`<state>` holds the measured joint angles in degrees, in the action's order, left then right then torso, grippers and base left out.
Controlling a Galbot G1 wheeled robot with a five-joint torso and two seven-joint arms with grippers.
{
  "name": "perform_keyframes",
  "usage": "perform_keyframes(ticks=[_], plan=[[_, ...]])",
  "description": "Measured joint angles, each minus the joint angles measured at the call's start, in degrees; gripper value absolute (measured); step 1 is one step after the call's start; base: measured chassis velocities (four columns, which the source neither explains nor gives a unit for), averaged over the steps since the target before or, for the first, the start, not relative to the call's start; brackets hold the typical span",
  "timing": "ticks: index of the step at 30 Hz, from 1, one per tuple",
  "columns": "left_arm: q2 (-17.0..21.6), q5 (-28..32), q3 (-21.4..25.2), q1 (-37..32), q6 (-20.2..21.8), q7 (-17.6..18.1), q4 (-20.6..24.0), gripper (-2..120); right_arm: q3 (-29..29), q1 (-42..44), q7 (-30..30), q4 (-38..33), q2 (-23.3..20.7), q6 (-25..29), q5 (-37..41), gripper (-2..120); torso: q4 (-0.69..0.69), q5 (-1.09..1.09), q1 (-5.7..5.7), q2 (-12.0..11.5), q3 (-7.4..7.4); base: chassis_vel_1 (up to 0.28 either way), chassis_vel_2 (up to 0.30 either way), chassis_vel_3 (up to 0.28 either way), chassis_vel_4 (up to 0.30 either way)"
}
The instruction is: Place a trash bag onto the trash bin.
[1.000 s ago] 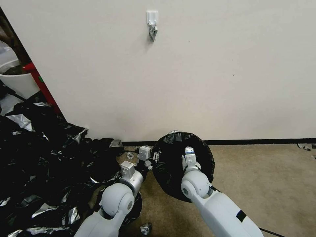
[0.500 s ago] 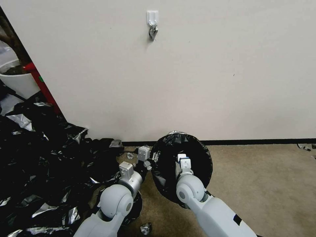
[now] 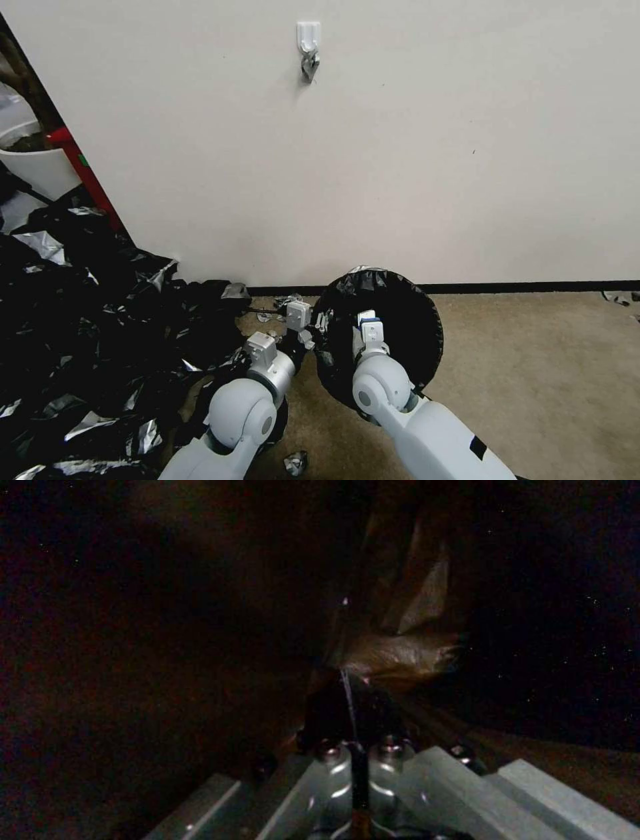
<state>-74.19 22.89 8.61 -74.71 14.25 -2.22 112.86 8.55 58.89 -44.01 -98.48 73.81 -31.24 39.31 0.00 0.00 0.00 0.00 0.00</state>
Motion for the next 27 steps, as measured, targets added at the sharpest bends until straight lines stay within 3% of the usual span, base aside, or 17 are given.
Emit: perform_keyframes(ticks=[6,11,13,14,15,19,21,23,24,26,27], plan=[[-0.1,0.8,0.1,0.1,0.0,-0.1,0.1,2,0.1,1.0,0.3,0.2,0.0,-0.3,-2.4,0,0.0,0.0,0.0,0.0,0.0,0.0,0.0,0.0,0.0],[-0.1,0.8,0.5,0.5,-0.1,0.4,-1.1,2,-1.2,3.4,6.2,-5.1,-0.9,1.9,-7.5,0,0.0,0.0,0.0,0.0,0.0,0.0,0.0,0.0,0.0],[-0.1,0.8,0.5,0.6,-0.1,0.6,-1.4,2,-1.6,4.4,8.1,-7.2,-1.3,2.0,-8.0,3,0.0,0.0,0.0,0.0,0.0,0.0,0.0,0.0,0.0],[-0.1,0.8,0.5,0.9,0.0,1.0,-1.8,2,-1.9,5.6,9.6,-9.6,-2.1,1.8,-8.2,9,0.0,-0.01,0.0,0.0,0.0,0.0,0.0,0.0,0.0],[-0.1,0.7,0.5,1.7,0.6,1.6,-2.8,2,-2.2,8.2,10.6,-14.3,-3.5,0.7,-8.9,22,0.0,0.0,0.0,0.0,0.0,0.0,0.0,0.0,0.0],[-0.2,0.3,0.4,2.4,1.0,2.3,-3.7,2,-2.8,9.8,10.6,-17.0,-4.2,0.5,-10.4,33,0.0,0.01,0.0,0.0,-0.01,0.0,0.0,0.0,0.0],[-0.6,0.4,0.3,3.1,1.9,4.3,-4.7,2,-4.3,11.5,10.6,-20.7,-4.5,0.5,-11.5,43,0.0,0.01,0.0,0.0,0.0,0.0,0.0,0.0,0.0],[-0.9,3.0,0.4,3.7,4.4,8.6,-4.9,2,-6.3,13.8,11.7,-24.6,-4.9,1.3,-13.8,52,0.0,0.0,0.0,0.0,0.0,0.0,0.0,0.0,0.0],[-0.9,3.0,0.4,3.7,4.4,8.6,-4.9,2,-6.3,13.8,11.7,-24.6,-4.9,1.3,-13.8,52,0.0,0.0,0.0,0.0,0.0,0.0,0.0,0.0,0.0],[-0.9,12.1,1.3,4.4,11.0,15.6,-3.8,2,-9.5,17.1,14.3,-29.1,-5.0,6.1,-21.1,63,0.0,-0.01,0.0,0.0,0.0,0.0,0.0,0.0,0.0],[-0.9,12.1,1.3,4.4,11.0,15.6,-3.8,2,-9.5,17.1,14.3,-29.1,-5.0,6.1,-21.1,63,0.0,-0.01,0.0,0.0,0.0,0.0,0.0,0.0,0.0]])
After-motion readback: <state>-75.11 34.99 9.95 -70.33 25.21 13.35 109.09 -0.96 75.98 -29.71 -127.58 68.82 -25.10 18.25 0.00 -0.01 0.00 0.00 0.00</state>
